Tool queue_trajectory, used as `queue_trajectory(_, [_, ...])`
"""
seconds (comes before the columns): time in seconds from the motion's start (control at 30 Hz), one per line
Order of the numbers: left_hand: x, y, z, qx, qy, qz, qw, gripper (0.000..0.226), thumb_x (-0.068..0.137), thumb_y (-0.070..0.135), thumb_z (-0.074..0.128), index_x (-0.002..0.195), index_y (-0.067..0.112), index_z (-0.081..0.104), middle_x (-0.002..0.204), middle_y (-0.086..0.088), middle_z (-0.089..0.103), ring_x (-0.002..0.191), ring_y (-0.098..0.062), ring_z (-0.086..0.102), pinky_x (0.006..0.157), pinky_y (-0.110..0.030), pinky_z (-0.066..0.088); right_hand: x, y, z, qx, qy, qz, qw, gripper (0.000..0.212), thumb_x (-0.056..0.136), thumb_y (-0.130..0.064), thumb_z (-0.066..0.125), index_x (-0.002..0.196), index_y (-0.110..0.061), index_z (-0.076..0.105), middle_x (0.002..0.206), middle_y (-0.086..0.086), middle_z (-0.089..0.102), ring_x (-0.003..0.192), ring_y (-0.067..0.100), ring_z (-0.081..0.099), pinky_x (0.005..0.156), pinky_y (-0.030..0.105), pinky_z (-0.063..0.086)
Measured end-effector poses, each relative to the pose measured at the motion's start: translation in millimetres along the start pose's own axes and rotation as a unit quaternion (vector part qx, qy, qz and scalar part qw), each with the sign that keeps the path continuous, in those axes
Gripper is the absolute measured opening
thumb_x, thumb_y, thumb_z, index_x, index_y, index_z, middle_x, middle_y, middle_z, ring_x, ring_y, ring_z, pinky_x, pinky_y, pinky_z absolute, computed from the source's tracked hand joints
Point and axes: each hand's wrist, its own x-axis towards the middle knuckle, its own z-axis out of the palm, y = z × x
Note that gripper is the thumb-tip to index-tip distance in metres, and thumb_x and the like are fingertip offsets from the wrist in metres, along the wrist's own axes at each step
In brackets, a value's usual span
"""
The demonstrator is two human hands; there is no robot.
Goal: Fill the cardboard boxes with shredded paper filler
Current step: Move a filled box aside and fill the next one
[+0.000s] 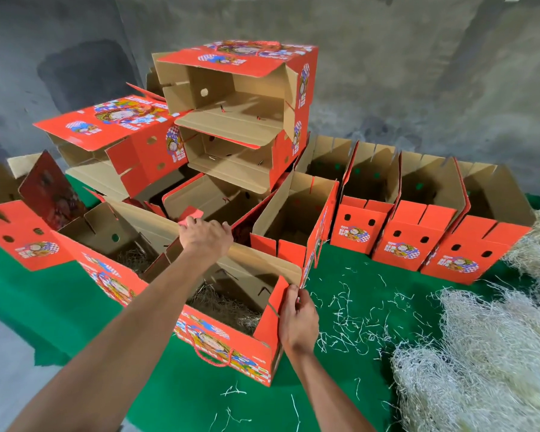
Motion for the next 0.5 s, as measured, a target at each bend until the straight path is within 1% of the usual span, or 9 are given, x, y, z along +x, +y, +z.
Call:
queue_trajectory(0.07, [-3,0,-1,-0.001,-0.008,-0.006,1.000,0.069,0.103,0.047,0.016,0.135,0.002,0.057,0.144,-0.022,0.048,0.134,-0.038,0.037,0.113,-0.050,0.031,-1,-1,-2,0.001,-0.006,-0.007,1.000,0.045,0.102,-0.059,0.029,0.091,-0.023,0.055,0.087,-0.001,0.065,0.082,0.026,0.061,0.072,0.039,0.050])
queue_trajectory(0.2, [-8,-2,1,0.009,-0.010,-0.020,1.000,0.076,0.103,0.052,0.012,0.132,0.001,0.059,0.147,-0.024,0.044,0.138,-0.039,0.033,0.114,-0.050,0.028,-6,0,-1,0.007,-0.008,-0.013,1.000,0.051,0.099,-0.062,0.027,0.085,-0.021,0.053,0.081,-0.001,0.065,0.077,0.025,0.061,0.071,0.042,0.052])
queue_trajectory(0.3, [-9,-7,4,0.005,-0.010,-0.028,1.000,0.080,0.103,0.055,0.010,0.130,0.001,0.062,0.144,-0.025,0.047,0.136,-0.039,0.036,0.112,-0.049,0.030,-10,-3,1,0.000,-0.008,-0.012,1.000,0.050,0.099,-0.062,0.027,0.091,-0.022,0.056,0.086,0.000,0.066,0.080,0.025,0.062,0.073,0.041,0.053])
queue_trajectory(0.37, [-9,-10,6,-0.001,-0.007,-0.027,1.000,0.081,0.102,0.057,0.010,0.134,0.000,0.058,0.144,-0.025,0.047,0.135,-0.039,0.037,0.112,-0.049,0.032,-14,-4,2,-0.001,-0.007,-0.012,1.000,0.047,0.101,-0.060,0.029,0.093,-0.023,0.056,0.087,-0.001,0.067,0.081,0.025,0.063,0.073,0.041,0.053])
queue_trajectory(0.43, [-9,-10,7,0.003,-0.001,-0.019,1.000,0.082,0.102,0.059,0.009,0.139,-0.001,0.052,0.145,-0.025,0.046,0.136,-0.040,0.038,0.112,-0.050,0.033,-16,-5,3,-0.006,-0.005,-0.017,1.000,0.046,0.101,-0.059,0.029,0.096,-0.023,0.057,0.089,-0.001,0.067,0.083,0.027,0.063,0.074,0.041,0.053])
queue_trajectory(0.5, [-8,-8,8,0.005,0.007,0.001,1.000,0.081,0.101,0.061,0.011,0.137,0.003,0.054,0.143,-0.023,0.048,0.134,-0.041,0.040,0.112,-0.051,0.034,-18,-6,4,-0.007,-0.003,-0.016,1.000,0.045,0.101,-0.059,0.029,0.096,-0.023,0.057,0.090,0.000,0.068,0.084,0.028,0.063,0.074,0.041,0.052])
